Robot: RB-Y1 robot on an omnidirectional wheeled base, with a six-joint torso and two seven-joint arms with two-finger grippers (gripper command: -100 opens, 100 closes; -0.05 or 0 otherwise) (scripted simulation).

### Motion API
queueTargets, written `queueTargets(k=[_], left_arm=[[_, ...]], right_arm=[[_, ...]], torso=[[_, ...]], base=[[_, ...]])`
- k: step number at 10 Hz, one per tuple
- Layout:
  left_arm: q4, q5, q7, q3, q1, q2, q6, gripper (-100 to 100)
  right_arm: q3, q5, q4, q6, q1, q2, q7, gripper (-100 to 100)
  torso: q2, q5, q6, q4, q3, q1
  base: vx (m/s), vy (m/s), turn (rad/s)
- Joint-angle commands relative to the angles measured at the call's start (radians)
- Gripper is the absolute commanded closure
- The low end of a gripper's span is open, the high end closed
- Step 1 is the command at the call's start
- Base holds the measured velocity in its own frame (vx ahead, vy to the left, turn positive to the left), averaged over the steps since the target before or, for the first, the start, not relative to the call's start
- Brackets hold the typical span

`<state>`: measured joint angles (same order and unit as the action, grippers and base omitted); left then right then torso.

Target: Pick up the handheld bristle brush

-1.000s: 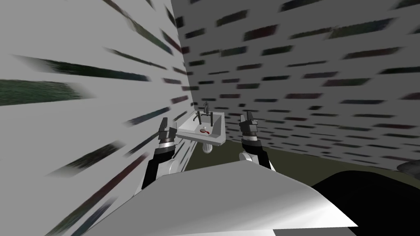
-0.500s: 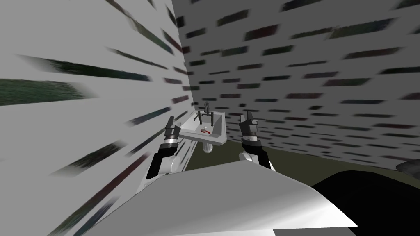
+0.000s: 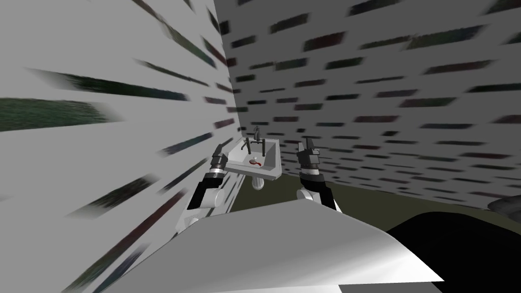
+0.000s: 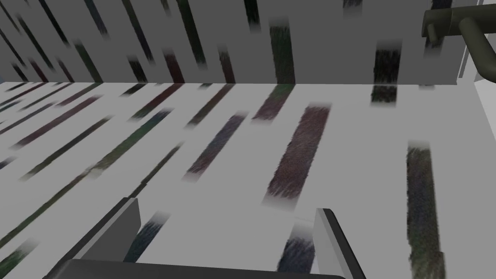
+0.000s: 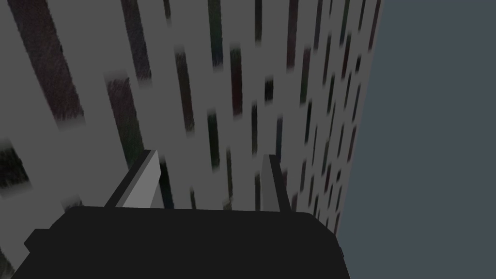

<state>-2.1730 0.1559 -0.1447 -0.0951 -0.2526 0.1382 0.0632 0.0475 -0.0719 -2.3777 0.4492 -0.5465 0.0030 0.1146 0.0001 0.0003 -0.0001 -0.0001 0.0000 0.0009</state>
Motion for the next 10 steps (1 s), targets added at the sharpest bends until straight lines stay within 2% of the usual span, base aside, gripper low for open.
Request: queueTargets(k=[1, 2, 3, 4, 5, 6, 8, 9, 10], left_arm=[[0.022, 0.000, 0.009, 0.002, 0.036, 0.013, -0.050, -100], [0.022, 0.000, 0.009, 0.002, 0.036, 0.013, -0.079, -100], [0.022, 0.000, 0.009, 0.002, 0.036, 0.013, -0.087, -100], [0.045, -0.003, 0.016, 0.003, 0.071, 0.020, -0.127, -100], [0.045, -0.003, 0.016, 0.003, 0.071, 0.020, -0.153, -100], [0.068, -0.007, 0.023, 0.005, 0.106, 0.027, -0.181, -100], [0.068, -0.007, 0.023, 0.005, 0.106, 0.027, -0.227, -100], [0.093, -0.010, 0.031, 0.007, 0.140, 0.033, -0.265, -100], [0.093, -0.010, 0.031, 0.007, 0.140, 0.033, -0.294, -100]], right_arm=[[0.000, 0.000, 0.000, 0.000, 0.000, 0.000, 0.000, 0], [0.000, 0.000, 0.000, 0.000, 0.000, 0.000, 0.000, 0], [0.000, 0.000, 0.000, 0.000, 0.000, 0.000, 0.000, 0], [0.000, 0.000, 0.000, 0.000, 0.000, 0.000, 0.000, 0], [0.000, 0.000, 0.000, 0.000, 0.000, 0.000, 0.000, 0], [0.000, 0.000, 0.000, 0.000, 0.000, 0.000, 0.000, 0], [0.000, 0.000, 0.000, 0.000, 0.000, 0.000, 0.000, 0], [0.000, 0.000, 0.000, 0.000, 0.000, 0.000, 0.000, 0], [0.000, 0.000, 0.000, 0.000, 0.000, 0.000, 0.000, 0]], torso=[[0.000, 0.000, 0.000, 0.000, 0.000, 0.000], [0.000, 0.000, 0.000, 0.000, 0.000, 0.000], [0.000, 0.000, 0.000, 0.000, 0.000, 0.000], [0.000, 0.000, 0.000, 0.000, 0.000, -0.001], [0.000, 0.000, 0.000, 0.000, 0.000, 0.000], [0.000, 0.000, 0.000, 0.000, 0.000, 0.000], [-0.001, 0.000, 0.000, 0.000, -0.001, 0.000], [-0.001, 0.000, 0.000, 0.000, 0.000, 0.000], [-0.001, 0.000, 0.000, 0.000, 0.000, 0.000]], base=[[0.001, 0.016, -0.015], [0.002, 0.015, -0.008], [0.001, 0.007, 0.000], [0.002, 0.011, -0.014], [0.004, 0.012, -0.017], [0.009, 0.015, -0.022], [0.008, 0.009, -0.008], [0.007, 0.010, -0.021], [0.008, 0.011, -0.020]])
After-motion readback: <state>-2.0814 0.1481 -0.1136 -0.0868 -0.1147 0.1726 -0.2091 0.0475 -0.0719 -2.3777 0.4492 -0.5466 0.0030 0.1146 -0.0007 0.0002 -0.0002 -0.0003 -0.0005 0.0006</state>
